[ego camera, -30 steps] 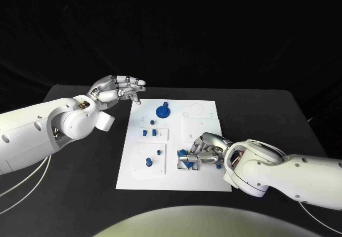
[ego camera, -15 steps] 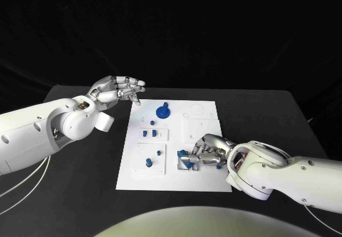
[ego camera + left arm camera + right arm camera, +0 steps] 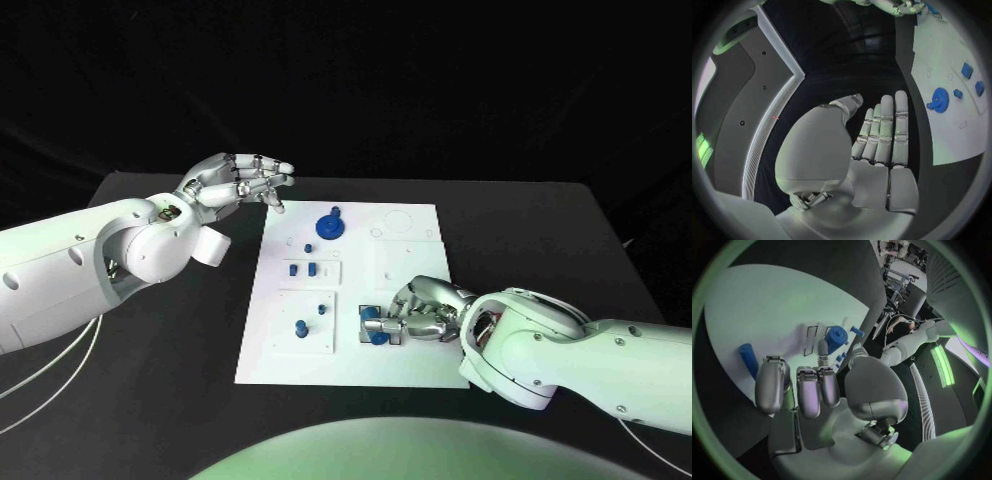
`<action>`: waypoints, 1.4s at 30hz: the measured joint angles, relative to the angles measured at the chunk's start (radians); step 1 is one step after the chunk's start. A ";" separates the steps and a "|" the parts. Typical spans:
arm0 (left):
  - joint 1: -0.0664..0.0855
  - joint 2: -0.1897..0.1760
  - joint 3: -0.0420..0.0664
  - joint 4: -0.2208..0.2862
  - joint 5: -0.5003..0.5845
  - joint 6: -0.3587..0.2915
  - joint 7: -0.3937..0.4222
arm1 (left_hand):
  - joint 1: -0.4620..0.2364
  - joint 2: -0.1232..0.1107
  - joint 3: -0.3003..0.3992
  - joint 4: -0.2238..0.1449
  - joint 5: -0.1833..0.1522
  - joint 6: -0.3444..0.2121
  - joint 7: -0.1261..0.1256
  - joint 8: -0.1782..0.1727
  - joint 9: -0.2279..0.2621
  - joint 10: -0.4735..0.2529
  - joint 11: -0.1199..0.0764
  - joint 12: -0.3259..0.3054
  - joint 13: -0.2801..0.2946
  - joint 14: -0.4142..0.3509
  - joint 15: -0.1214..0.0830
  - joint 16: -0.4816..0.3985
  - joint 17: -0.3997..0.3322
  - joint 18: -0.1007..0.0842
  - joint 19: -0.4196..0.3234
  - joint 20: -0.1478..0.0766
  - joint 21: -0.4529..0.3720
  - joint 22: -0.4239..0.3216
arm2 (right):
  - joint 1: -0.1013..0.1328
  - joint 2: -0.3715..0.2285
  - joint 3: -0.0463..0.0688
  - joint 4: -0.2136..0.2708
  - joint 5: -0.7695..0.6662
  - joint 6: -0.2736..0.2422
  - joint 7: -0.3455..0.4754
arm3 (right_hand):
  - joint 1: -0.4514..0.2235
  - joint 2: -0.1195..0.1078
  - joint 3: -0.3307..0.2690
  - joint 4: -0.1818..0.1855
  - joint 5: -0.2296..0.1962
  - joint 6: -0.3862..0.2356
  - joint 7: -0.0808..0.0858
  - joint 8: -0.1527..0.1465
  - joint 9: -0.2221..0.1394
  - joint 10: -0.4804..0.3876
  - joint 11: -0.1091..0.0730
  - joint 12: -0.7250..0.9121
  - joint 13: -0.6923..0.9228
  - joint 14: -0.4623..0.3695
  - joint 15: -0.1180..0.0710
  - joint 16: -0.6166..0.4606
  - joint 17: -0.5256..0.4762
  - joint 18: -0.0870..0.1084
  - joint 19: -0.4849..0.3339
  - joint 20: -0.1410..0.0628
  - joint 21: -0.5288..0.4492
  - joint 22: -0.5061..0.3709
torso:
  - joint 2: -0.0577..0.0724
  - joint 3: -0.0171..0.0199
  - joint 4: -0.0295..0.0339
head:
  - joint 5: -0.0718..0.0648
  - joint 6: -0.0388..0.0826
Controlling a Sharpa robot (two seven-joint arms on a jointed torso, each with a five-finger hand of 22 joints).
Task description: Assemble the parts on the task board
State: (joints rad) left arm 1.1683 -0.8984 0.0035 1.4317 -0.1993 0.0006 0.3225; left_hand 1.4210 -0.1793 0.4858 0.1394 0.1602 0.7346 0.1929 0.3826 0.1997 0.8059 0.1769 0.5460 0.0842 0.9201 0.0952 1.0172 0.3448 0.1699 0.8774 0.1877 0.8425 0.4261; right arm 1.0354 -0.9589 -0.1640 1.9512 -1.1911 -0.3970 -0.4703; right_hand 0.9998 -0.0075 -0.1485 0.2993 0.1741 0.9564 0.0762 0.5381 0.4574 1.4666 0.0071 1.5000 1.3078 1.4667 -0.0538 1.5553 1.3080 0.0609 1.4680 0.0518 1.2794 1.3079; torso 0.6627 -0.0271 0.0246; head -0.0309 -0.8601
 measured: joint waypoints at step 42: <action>0.000 0.001 0.000 -0.002 0.000 0.001 -0.004 | -0.004 0.004 0.000 0.000 0.000 -0.004 0.004 0.000 0.000 -0.003 -0.004 0.000 0.000 0.000 0.000 0.000 0.001 0.000 0.000 0.000 0.000 -0.001 | 0.000 0.004 0.000 -0.028 -0.011 0.044 -0.008 | 0.326 0.040 0.040 -0.010 0.000 0.005 -0.005 -0.005 -0.006 0.000 -0.007 0.008 0.002 0.000 -0.007 0.000 0.000 0.000 0.000 -0.007 0.004 -0.001 | 0.000 0.0000 0.0006 | 0.000 0.001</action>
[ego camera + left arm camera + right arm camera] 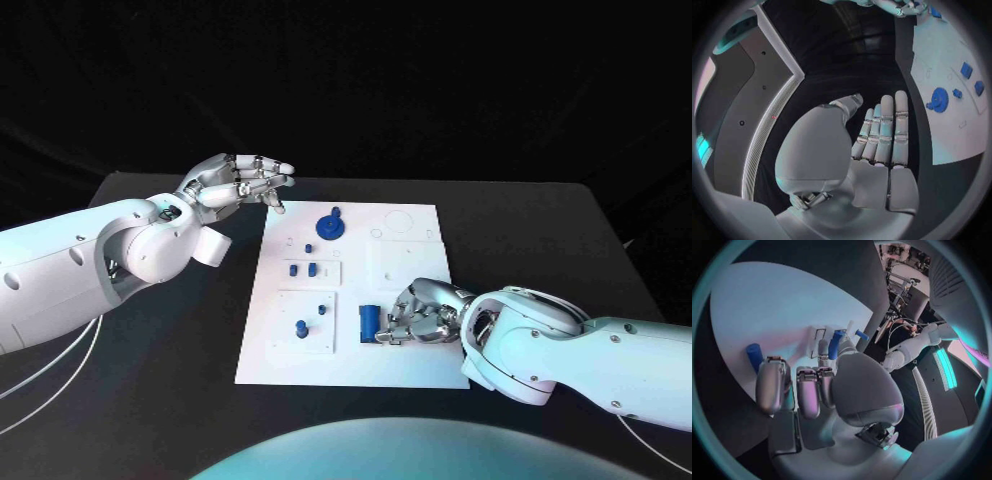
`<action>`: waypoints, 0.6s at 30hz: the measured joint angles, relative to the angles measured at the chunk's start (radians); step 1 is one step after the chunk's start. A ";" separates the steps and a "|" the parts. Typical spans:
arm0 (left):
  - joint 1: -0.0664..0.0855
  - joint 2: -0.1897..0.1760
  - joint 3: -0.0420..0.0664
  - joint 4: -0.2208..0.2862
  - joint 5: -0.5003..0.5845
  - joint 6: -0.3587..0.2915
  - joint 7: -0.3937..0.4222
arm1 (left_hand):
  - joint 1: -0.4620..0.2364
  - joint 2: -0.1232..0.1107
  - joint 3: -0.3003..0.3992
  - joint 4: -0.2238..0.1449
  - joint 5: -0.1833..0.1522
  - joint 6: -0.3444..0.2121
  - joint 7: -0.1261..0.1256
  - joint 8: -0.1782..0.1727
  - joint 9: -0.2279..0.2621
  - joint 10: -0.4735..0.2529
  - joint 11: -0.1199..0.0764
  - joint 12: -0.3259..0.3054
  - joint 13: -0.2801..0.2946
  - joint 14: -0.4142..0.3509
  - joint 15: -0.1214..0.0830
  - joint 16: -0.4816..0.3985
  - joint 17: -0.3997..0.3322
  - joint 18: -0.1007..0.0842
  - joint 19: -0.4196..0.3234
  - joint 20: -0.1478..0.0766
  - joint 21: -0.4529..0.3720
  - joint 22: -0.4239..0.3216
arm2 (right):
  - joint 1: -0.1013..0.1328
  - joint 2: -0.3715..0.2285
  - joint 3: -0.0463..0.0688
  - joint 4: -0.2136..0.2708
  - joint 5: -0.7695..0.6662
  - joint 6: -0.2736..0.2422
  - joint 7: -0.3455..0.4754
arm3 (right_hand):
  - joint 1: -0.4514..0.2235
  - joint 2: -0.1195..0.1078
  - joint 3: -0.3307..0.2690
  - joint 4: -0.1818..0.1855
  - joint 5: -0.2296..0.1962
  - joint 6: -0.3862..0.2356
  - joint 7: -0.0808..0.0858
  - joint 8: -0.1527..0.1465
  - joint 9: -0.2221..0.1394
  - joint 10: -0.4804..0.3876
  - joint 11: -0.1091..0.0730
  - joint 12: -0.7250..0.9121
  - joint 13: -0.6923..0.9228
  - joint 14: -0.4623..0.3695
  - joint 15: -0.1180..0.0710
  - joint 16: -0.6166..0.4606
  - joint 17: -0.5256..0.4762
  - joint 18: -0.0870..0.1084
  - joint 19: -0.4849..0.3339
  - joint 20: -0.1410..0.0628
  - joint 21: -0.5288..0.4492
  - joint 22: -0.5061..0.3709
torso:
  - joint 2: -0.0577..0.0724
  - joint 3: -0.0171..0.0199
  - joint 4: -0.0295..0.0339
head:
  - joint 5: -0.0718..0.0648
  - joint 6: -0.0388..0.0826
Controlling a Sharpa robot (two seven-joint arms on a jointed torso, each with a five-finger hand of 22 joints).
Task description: Assemble the parts on the task board
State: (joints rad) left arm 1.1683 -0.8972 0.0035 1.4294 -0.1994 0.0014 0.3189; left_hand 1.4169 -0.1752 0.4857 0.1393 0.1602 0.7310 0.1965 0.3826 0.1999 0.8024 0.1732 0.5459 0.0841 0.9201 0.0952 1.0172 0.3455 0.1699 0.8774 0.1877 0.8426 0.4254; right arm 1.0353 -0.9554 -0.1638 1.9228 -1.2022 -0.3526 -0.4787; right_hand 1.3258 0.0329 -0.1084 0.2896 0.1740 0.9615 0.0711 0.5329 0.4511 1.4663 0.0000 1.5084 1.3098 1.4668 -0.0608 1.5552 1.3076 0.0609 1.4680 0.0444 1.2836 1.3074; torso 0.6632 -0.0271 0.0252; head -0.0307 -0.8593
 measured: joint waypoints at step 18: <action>0.000 0.000 0.000 0.000 0.000 0.000 -0.002 | 0.000 0.000 0.000 0.000 0.000 0.000 0.000 0.000 0.000 0.000 0.000 0.000 0.000 0.000 0.000 0.000 0.000 0.000 0.000 0.000 0.000 0.000 | 0.000 -0.002 0.000 0.001 -0.006 0.005 0.002 | 0.003 -0.033 -0.003 -0.003 0.000 0.003 -0.003 -0.004 -0.002 0.000 0.000 -0.001 -0.002 0.000 0.000 0.000 0.000 0.000 0.000 0.000 0.000 0.001 | 0.000 0.0004 -0.0006 | 0.000 -0.002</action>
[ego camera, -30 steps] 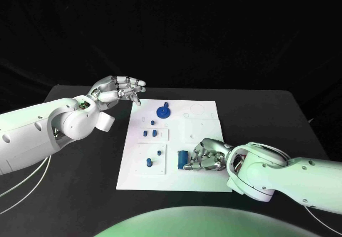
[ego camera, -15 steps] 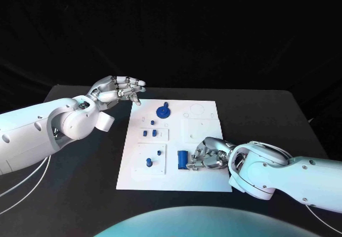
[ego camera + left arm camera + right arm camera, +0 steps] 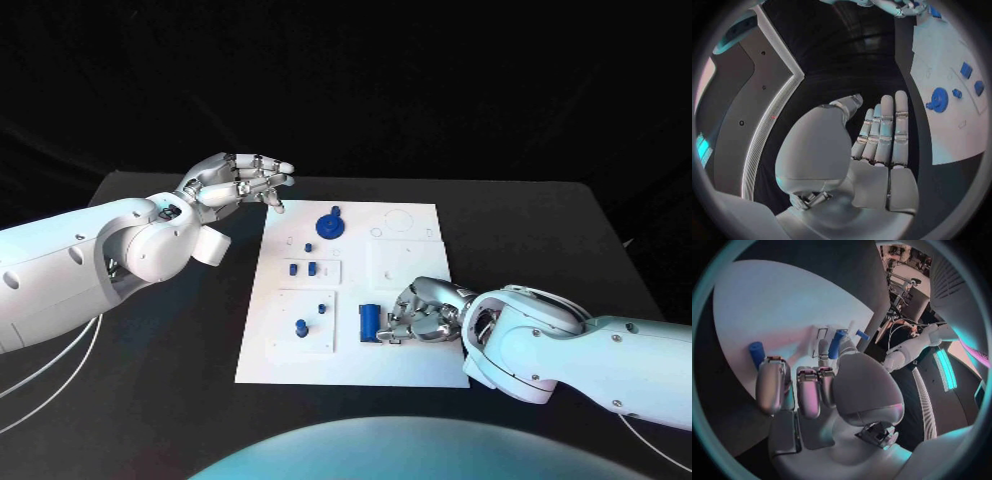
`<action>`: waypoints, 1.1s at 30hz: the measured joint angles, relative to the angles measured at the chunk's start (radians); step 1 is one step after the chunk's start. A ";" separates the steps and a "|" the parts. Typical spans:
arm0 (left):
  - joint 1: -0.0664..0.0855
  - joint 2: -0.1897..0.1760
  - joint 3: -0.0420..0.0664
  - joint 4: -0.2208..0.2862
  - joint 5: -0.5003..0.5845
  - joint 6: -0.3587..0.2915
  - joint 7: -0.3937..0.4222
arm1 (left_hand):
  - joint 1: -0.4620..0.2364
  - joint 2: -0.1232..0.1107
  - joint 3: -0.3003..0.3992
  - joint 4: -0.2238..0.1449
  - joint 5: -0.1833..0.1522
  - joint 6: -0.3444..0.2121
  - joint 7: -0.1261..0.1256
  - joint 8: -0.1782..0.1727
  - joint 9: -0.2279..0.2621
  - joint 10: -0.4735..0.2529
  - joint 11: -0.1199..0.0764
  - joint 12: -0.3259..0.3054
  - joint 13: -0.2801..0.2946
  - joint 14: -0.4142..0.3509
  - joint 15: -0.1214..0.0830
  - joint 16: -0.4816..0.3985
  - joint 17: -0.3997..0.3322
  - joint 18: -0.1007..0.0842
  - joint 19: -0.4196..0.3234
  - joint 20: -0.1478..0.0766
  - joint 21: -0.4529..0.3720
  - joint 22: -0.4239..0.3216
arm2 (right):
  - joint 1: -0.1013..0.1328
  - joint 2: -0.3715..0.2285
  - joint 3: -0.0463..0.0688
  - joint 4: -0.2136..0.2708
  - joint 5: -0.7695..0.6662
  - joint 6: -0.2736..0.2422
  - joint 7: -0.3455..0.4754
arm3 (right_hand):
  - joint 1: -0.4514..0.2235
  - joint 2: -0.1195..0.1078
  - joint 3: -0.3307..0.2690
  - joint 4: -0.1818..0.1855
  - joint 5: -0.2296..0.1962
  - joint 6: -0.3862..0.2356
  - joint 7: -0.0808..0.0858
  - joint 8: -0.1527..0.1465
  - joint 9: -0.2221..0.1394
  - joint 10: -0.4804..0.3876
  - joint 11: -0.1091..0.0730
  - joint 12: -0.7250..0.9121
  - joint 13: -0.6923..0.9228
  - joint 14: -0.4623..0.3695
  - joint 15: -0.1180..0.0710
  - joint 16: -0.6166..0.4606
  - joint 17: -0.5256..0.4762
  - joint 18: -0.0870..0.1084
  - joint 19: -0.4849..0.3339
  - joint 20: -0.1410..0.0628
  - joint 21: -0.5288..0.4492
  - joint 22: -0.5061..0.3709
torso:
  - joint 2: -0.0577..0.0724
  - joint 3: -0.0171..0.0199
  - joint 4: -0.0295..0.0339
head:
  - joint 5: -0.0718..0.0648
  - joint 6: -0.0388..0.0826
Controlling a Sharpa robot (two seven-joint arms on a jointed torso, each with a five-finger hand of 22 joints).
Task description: Assemble the parts on the task board
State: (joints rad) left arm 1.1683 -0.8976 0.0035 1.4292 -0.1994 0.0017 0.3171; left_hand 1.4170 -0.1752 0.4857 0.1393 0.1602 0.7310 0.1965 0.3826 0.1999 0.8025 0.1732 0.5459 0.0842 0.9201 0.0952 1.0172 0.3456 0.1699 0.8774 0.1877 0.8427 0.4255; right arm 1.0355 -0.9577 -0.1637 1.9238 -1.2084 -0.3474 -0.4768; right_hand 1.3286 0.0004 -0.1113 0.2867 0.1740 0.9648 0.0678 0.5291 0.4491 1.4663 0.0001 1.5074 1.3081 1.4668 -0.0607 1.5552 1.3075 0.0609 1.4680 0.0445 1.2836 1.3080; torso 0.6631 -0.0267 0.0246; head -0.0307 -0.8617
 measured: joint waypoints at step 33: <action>0.000 -0.008 0.000 0.008 0.000 0.000 -0.001 | 0.000 0.000 0.000 0.000 0.000 0.000 0.000 0.000 0.000 0.000 0.000 0.000 0.000 0.000 0.000 0.000 0.000 0.000 0.000 0.000 0.000 0.000 | 0.047 -0.205 0.002 0.026 -0.078 -0.069 0.030 | 0.015 -0.015 0.010 0.002 0.000 -0.025 0.017 -0.034 -0.006 0.000 0.000 -0.010 0.001 0.000 0.000 0.000 0.000 0.000 0.000 0.000 -0.003 0.000 | 0.000 -0.0016 -0.0014 | -0.041 0.011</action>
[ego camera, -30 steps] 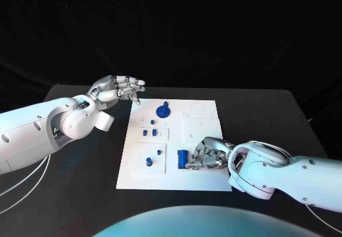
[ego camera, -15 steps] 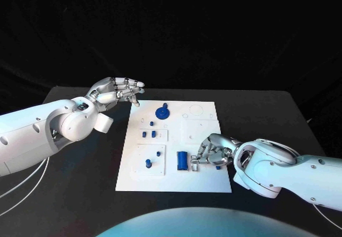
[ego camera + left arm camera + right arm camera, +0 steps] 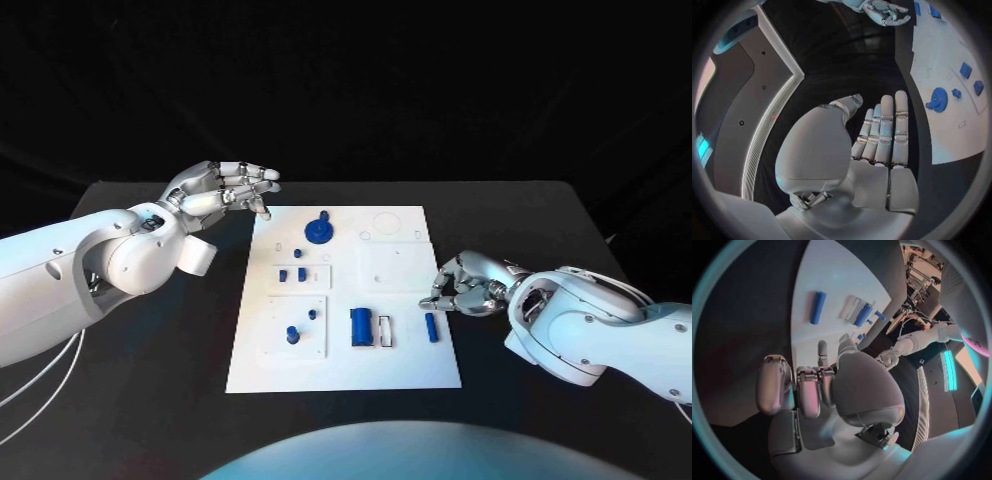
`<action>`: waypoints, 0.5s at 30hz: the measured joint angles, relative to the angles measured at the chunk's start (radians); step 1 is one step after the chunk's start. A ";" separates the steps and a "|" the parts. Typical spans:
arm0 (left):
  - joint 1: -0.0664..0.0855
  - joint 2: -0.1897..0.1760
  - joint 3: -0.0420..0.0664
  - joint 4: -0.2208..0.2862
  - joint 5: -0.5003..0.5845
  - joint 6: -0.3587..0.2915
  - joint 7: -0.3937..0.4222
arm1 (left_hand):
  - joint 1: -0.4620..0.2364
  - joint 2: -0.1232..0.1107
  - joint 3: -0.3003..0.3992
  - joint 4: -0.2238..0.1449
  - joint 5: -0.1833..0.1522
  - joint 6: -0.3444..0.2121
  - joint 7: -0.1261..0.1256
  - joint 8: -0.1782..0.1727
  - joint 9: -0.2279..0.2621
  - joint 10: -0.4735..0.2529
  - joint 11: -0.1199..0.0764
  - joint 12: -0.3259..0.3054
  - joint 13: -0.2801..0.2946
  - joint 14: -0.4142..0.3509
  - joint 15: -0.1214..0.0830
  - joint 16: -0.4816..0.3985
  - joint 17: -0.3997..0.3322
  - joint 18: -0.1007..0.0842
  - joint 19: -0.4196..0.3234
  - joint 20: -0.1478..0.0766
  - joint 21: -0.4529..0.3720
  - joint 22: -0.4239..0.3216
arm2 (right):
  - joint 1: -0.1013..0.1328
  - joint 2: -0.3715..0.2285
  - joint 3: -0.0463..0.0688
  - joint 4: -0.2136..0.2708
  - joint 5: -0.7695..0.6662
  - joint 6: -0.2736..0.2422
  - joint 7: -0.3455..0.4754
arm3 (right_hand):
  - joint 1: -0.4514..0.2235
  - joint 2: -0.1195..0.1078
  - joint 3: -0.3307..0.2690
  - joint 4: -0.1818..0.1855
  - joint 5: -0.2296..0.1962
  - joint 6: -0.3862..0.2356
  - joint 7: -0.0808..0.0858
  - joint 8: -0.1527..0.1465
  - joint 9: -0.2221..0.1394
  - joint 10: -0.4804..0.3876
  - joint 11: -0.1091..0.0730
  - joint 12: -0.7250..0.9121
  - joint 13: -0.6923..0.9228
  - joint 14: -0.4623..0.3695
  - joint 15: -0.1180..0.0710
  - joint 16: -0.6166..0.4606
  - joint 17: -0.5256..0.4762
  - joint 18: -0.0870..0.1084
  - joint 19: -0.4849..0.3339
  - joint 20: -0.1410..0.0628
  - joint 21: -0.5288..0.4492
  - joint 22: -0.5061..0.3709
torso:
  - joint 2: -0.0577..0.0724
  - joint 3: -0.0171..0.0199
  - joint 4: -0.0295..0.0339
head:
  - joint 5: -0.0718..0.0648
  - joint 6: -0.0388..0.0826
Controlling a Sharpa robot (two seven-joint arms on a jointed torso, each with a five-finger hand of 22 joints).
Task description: Assemble the parts on the task board
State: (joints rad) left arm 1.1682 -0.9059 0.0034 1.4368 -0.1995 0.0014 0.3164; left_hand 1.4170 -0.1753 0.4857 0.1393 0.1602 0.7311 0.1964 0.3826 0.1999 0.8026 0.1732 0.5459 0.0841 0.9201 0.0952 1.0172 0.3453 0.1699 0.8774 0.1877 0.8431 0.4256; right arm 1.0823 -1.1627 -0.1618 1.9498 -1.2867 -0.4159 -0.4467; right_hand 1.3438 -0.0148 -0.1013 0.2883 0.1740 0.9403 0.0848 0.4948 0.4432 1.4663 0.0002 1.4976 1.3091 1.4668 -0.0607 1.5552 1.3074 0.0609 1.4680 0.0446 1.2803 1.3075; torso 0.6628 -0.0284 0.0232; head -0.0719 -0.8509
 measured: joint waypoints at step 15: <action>0.000 -0.007 0.000 0.012 0.000 0.000 0.001 | 0.000 0.000 0.000 0.000 0.000 0.000 0.000 0.000 0.000 0.000 0.000 0.000 0.000 0.000 0.000 0.000 0.000 0.000 0.000 0.000 0.000 0.000 | -0.090 0.007 -0.003 -0.016 -0.092 -0.004 -0.005 | -0.015 -0.009 0.004 0.004 0.000 0.019 -0.008 0.000 0.008 0.000 0.000 -0.012 -0.001 0.000 0.000 0.000 0.000 0.000 0.000 0.000 0.002 0.000 | 0.000 0.0008 0.0005 | -0.013 -0.006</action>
State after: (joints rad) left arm 1.1682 -0.9130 0.0034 1.4485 -0.1995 0.0012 0.3174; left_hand 1.4170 -0.1753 0.4857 0.1393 0.1602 0.7311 0.1965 0.3826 0.1999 0.8026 0.1732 0.5459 0.0842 0.9201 0.0952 1.0172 0.3452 0.1699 0.8774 0.1877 0.8431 0.4256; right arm 0.9925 -1.1557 -0.1652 1.9338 -1.3785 -0.4202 -0.4517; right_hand 1.3289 -0.0235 -0.0972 0.2925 0.1740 0.9593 0.0770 0.4949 0.4508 1.4664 0.0001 1.4860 1.3085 1.4667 -0.0608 1.5552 1.3074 0.0609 1.4679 0.0446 1.2826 1.3073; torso 0.6632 -0.0276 0.0237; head -0.0845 -0.8568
